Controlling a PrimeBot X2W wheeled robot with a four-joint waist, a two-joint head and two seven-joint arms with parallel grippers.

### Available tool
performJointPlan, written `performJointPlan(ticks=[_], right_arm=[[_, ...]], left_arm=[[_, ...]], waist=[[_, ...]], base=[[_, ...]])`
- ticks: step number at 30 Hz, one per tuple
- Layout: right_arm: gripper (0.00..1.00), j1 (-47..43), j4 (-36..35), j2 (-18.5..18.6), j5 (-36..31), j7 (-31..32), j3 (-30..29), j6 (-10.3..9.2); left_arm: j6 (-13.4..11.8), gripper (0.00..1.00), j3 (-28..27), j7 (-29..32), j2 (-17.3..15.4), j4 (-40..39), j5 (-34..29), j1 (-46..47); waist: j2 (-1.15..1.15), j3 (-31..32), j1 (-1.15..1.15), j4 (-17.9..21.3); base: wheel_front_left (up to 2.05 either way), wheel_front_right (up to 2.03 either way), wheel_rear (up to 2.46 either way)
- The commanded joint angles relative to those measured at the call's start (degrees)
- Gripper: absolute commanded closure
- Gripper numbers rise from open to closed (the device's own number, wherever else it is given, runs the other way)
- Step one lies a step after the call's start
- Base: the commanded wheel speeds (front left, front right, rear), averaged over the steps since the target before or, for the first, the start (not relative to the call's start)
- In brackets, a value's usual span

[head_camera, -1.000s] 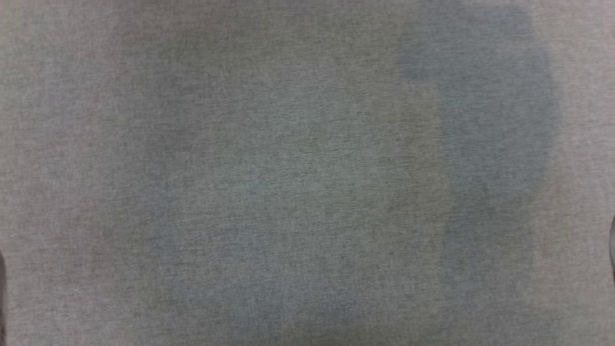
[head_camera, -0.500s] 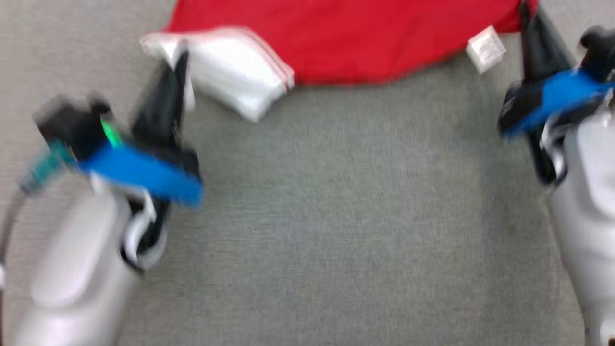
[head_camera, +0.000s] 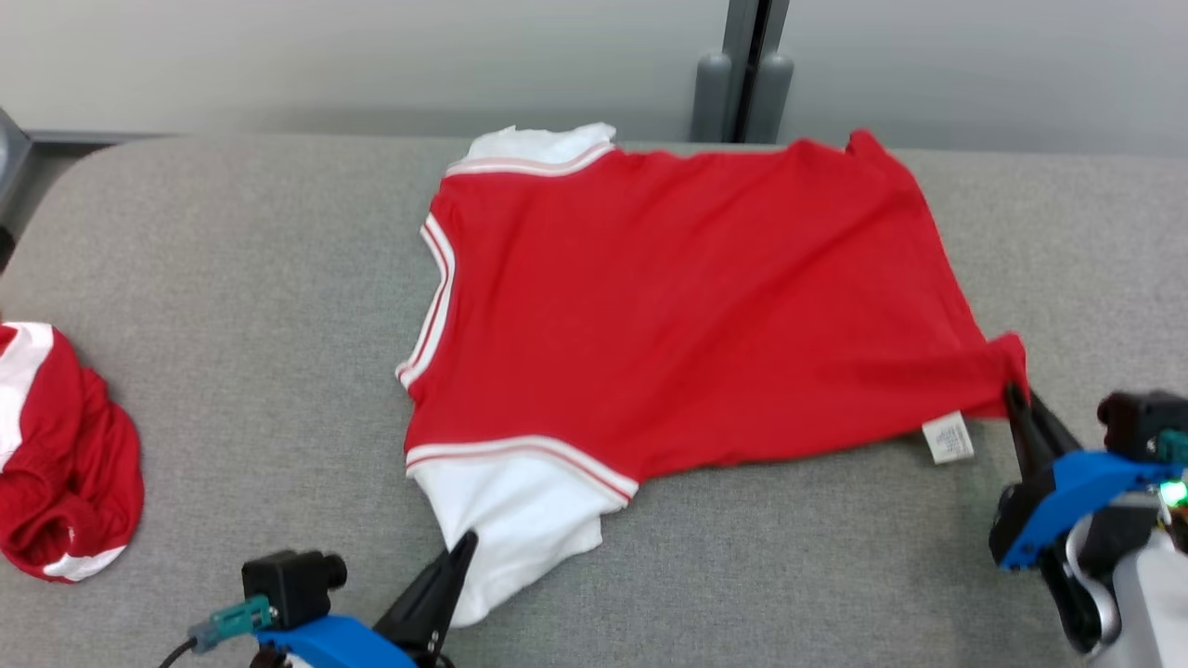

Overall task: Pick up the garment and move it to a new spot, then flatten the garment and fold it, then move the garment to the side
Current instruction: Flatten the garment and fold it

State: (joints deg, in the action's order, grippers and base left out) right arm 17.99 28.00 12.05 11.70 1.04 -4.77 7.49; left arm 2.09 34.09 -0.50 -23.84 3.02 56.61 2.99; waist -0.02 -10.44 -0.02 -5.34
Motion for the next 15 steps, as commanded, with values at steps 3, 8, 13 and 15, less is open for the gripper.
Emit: performJointPlan(ticks=[3,8,13,15], right_arm=[[1.0,-7.35,-7.18,-2.63,-1.31,6.91,-2.5,0.01],[1.0,-18.88,-22.66,-6.51,-2.7,21.48,-5.82,0.02],[1.0,-27.12,-35.63,-8.71,-1.89,33.05,-7.93,0.01],[1.0,-28.72,-39.12,-8.98,-1.42,35.24,-8.39,0.01]], left_arm=[[-2.26,1.0,0.54,2.88,-1.73,-3.06,1.95,-3.91],[-5.56,1.0,0.48,6.46,-4.53,-8.61,5.12,-9.93],[-9.55,1.0,-0.5,10.22,-7.55,-14.73,9.16,-15.56],[-10.64,1.0,-1.91,9.39,-8.19,-17.3,9.55,-16.49]], waist=[[0.02,1.95,0.02,0.18],[0.02,3.09,0.02,0.52],[0.02,3.3,0.02,1.36],[0.02,3.32,0.02,1.72]], base=[[0.0,0.0,0.0],[0.0,0.0,0.0],[0.0,0.0,0.0],[0.0,0.0,0.0]])
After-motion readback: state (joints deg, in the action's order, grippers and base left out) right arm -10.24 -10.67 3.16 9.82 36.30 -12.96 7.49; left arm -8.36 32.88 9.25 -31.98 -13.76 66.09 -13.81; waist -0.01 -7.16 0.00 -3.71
